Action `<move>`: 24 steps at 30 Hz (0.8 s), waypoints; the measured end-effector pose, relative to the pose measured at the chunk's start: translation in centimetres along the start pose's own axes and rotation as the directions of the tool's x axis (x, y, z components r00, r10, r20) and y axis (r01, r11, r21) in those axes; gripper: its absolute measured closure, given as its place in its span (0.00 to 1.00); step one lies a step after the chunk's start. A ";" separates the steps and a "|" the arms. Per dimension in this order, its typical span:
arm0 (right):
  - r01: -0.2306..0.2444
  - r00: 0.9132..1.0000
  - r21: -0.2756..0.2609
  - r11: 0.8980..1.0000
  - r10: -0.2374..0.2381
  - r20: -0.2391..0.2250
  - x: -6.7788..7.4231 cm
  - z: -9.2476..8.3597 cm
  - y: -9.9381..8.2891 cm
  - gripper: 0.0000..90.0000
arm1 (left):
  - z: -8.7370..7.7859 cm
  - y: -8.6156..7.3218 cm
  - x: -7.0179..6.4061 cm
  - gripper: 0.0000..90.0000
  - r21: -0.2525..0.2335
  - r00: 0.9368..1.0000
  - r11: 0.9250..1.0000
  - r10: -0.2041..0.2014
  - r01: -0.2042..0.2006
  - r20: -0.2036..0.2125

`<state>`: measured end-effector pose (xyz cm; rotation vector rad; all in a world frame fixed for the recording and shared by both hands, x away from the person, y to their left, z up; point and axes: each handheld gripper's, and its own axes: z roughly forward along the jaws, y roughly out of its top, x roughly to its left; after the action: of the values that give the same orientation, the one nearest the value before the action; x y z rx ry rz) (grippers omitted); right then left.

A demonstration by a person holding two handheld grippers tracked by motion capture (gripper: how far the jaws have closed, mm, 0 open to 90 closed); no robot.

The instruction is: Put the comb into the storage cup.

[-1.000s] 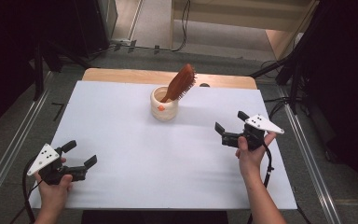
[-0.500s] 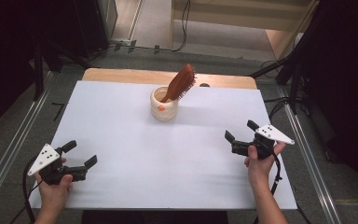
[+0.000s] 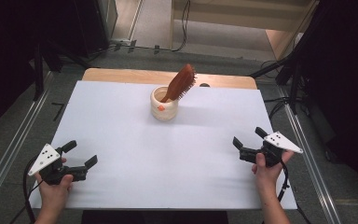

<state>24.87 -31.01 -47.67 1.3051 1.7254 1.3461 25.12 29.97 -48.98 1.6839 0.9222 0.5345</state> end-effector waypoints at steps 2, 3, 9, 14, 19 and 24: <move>-0.007 1.000 0.003 1.000 0.007 0.004 -0.1 -0.3 -0.3 0.00 | 0.0 0.0 0.0 0.00 0.000 1.000 1.000 0.000 0.000 0.000; -0.008 1.000 0.001 1.000 0.008 0.006 -0.2 -0.5 -0.4 0.00 | 0.0 0.0 0.0 0.00 -0.001 1.000 1.000 -0.001 0.001 -0.001; -0.010 1.000 -0.003 1.000 0.010 0.019 -0.7 -1.5 -1.1 0.00 | 0.0 0.0 0.0 0.00 0.002 1.000 1.000 0.002 -0.002 -0.004; -0.019 0.999 -0.010 1.000 0.019 0.027 -1.1 -2.3 -1.6 0.00 | 0.0 0.0 -0.1 0.00 0.003 1.000 1.000 0.003 -0.003 -0.004; -0.020 0.999 -0.009 1.000 0.020 0.031 -1.3 -2.9 -2.1 0.00 | 0.0 0.0 -0.1 0.00 0.002 1.000 1.000 0.003 -0.003 -0.006; -0.027 0.999 -0.011 1.000 0.028 0.034 -1.6 -3.5 -2.5 0.00 | 0.0 0.0 -0.1 0.00 0.002 1.000 1.000 0.004 -0.004 -0.007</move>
<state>21.48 -33.80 -49.04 1.3429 1.6808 1.3390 25.10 29.89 -48.99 1.6873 0.9249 0.5424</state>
